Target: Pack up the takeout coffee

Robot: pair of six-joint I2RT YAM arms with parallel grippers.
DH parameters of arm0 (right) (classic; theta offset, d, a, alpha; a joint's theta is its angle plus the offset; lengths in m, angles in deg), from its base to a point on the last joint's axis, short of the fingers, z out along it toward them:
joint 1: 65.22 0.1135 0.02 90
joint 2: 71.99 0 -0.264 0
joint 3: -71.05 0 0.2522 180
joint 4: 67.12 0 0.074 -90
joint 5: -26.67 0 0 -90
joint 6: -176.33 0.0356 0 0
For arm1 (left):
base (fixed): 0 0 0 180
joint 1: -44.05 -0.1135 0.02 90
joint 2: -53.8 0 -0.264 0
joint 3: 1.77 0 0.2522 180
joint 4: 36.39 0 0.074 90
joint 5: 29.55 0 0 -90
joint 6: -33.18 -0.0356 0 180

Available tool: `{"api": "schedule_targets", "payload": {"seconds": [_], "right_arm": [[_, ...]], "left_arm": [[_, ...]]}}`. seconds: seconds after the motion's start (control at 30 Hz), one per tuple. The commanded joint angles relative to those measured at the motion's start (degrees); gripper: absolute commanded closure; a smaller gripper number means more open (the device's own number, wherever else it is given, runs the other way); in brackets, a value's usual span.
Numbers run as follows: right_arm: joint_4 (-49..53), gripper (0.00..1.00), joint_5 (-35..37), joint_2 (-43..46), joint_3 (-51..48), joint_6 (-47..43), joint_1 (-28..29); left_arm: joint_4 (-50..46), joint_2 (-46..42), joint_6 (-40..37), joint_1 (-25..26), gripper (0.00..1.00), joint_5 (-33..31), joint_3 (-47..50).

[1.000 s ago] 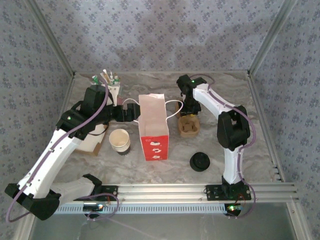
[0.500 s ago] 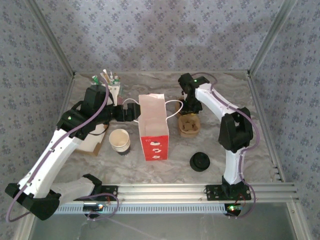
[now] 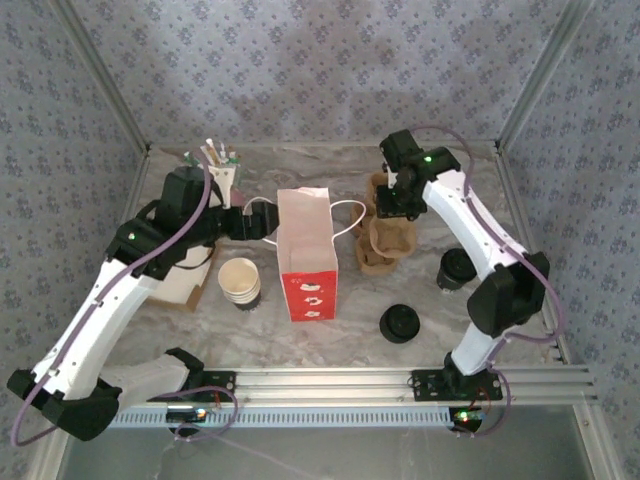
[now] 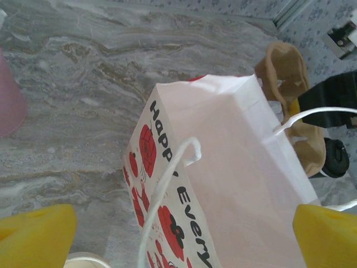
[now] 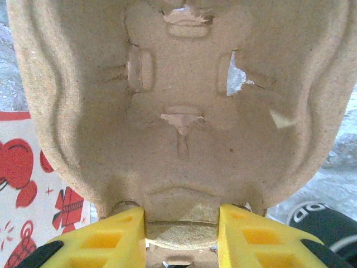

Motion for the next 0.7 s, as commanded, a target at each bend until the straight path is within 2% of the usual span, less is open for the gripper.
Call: {"api": "schedule_targets", "payload": {"seconds": [0.0, 0.27, 0.67], "right_arm": [[5.07, 0.64, 1.91, 4.22, 2.58, -0.38, -0.38], [9.89, 0.63, 1.49, 10.71, 10.47, -0.57, 0.98], [16.24, 0.63, -3.36, 11.69, 27.30, 2.63, 8.88]], "left_arm": [[-1.86, -1.58, -0.54, -0.31, 0.01, -1.09, -3.08], [-3.56, -4.09, 0.26, -0.32, 0.01, -1.57, -2.88], [-6.12, -6.49, 0.61, -0.31, 0.01, -1.21, -1.57]]}}
